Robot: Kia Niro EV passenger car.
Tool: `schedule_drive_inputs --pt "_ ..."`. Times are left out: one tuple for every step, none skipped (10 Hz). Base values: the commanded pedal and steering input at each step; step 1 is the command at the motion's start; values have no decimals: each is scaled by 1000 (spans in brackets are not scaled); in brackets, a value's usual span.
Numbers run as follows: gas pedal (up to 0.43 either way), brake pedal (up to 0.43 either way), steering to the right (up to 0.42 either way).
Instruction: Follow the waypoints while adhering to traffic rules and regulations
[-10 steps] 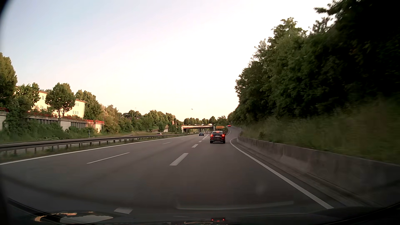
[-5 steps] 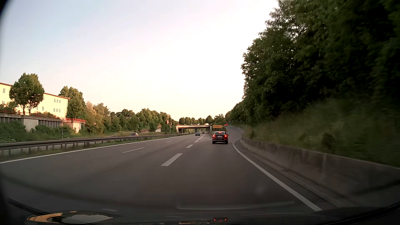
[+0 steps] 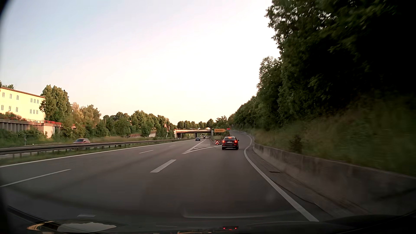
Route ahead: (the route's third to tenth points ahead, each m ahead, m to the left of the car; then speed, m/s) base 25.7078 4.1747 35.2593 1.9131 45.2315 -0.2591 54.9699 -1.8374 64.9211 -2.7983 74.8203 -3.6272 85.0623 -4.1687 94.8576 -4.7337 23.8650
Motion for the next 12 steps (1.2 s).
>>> schedule_drive_inputs --pt "157 18 17" --pt "157 12 18" --pt "157 18 18" --pt "157 18 19" --pt "157 12 19" --pt "157 18 19" --pt "157 18 19" --pt "157 12 20" --pt "157 12 19" --pt "157 18 19" --pt "157 18 18" --pt "157 18 16"
